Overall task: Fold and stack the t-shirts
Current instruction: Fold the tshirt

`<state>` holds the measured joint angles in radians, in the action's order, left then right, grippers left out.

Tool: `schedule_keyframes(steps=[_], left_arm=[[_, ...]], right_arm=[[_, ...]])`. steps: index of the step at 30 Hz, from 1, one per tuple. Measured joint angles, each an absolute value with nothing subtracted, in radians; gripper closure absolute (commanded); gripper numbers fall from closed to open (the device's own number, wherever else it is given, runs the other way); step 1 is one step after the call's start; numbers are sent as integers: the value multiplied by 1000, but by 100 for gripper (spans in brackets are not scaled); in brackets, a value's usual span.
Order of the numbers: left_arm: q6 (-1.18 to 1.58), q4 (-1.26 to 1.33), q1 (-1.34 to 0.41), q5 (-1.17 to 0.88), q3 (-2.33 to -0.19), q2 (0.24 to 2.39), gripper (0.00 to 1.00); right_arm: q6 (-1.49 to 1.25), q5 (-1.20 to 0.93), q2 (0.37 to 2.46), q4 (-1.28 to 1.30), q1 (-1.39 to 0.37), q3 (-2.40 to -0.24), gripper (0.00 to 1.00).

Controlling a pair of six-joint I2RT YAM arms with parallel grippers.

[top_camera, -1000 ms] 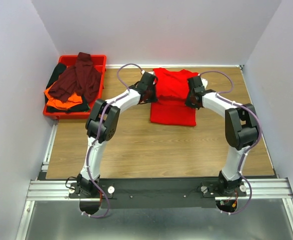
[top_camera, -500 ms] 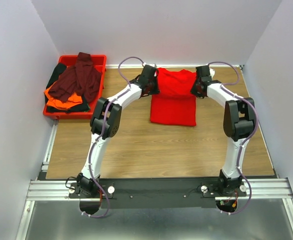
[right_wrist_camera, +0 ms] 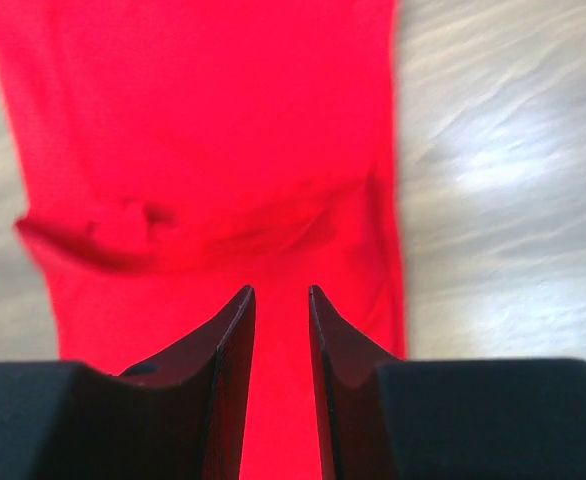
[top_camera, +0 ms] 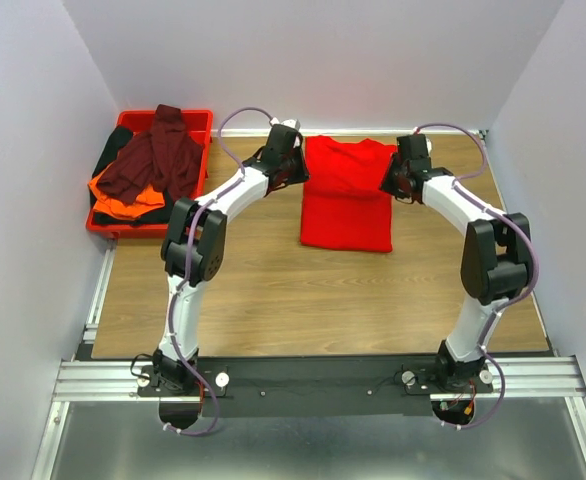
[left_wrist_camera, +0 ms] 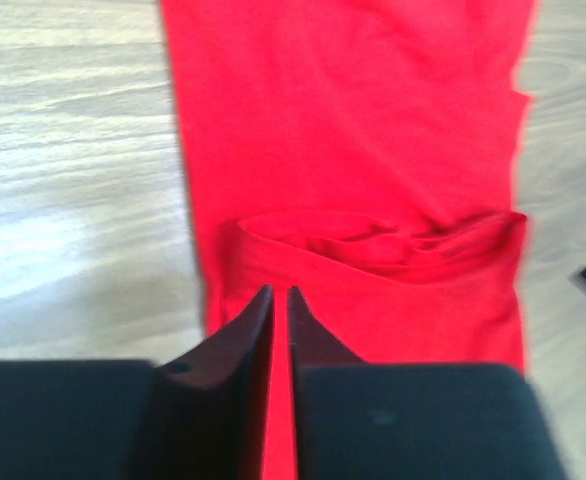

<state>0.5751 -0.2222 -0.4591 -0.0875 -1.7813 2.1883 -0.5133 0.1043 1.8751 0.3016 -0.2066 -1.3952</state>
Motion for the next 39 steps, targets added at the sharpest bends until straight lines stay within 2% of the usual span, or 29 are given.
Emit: schedule_keyframes(steps=[6, 12, 16, 29, 39], left_arm=[[577, -187, -507, -86, -1689, 2102, 99], [577, -187, -574, -87, -1649, 2126, 100], [571, -192, -591, -88, -1702, 2189, 100], [531, -277, -532, -135, -2060, 2455, 97], [524, -294, -494, -152, -2078, 2495, 96]], right_arm=[[-495, 80, 1833, 268, -277, -1314, 66], [-488, 46, 1876, 240, -307, -1301, 66], [-471, 43, 1938, 228, -306, -1335, 66], [-445, 65, 2121, 204, -305, -1547, 66], [-443, 70, 2173, 187, -290, -1559, 65]])
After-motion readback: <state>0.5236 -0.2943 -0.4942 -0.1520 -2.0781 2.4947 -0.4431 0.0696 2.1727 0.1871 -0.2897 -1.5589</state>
